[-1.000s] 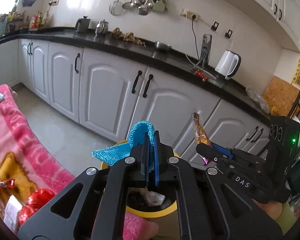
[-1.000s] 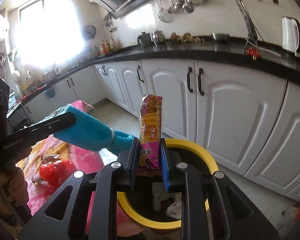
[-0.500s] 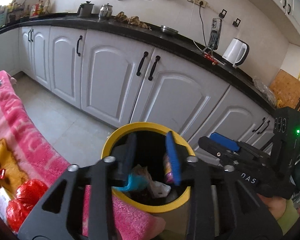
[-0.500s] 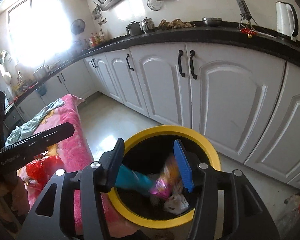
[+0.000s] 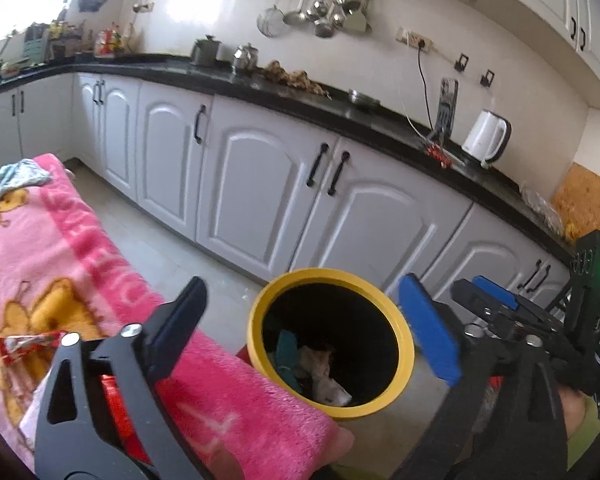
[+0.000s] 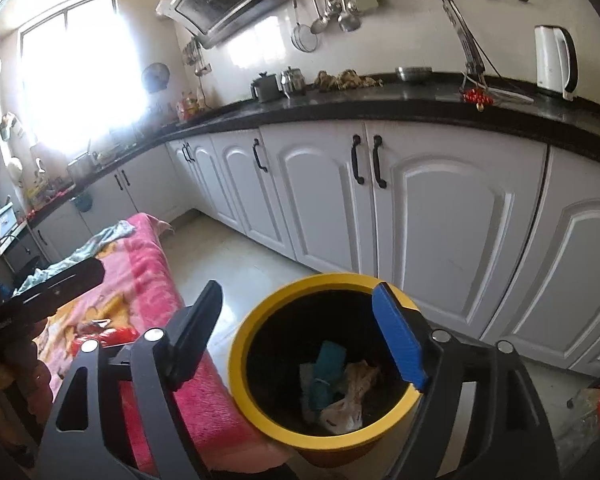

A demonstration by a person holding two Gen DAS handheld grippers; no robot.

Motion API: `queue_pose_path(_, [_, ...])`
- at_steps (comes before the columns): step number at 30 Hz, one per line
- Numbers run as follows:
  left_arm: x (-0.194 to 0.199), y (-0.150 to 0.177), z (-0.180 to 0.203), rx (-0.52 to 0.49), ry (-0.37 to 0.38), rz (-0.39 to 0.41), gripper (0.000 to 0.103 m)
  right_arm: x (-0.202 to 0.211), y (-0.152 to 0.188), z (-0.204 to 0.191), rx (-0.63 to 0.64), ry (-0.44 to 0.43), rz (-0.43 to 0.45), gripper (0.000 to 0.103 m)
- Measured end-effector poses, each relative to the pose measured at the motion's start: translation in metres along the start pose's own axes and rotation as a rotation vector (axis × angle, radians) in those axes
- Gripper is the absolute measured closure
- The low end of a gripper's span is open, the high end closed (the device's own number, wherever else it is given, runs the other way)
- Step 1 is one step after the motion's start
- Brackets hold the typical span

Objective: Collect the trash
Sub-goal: 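Move both tools back over the remaining trash on the blanket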

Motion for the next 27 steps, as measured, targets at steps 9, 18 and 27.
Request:
queue_pose_path(9, [0.04, -0.007, -0.025, 0.009, -0.054, 0.055, 0.011, 0.018, -0.01, -0.034, 0.048, -0.048, 0.045, 0.016])
queue_pose_path(18, [0.08, -0.006, -0.063, 0.066, -0.12, 0.093, 0.011, 0.029, -0.009, -0.083, 0.107, -0.128, 0.052, 0.015])
queue_pose_path(27, [0.116, -0.007, -0.1, 0.11, -0.185, 0.131, 0.011, 0.034, 0.003, -0.141, 0.186, -0.229, 0.029, 0.015])
Point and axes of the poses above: each gripper's, at about its wrist camera, not at the fingertips, and x roughly against the way its jaws point, z to its right, y to its underside, the point moved 7 cm from there along -x, roughly the way its jaws point, and after that the axes turned 7 degrees about z, right-handed, at the moved point
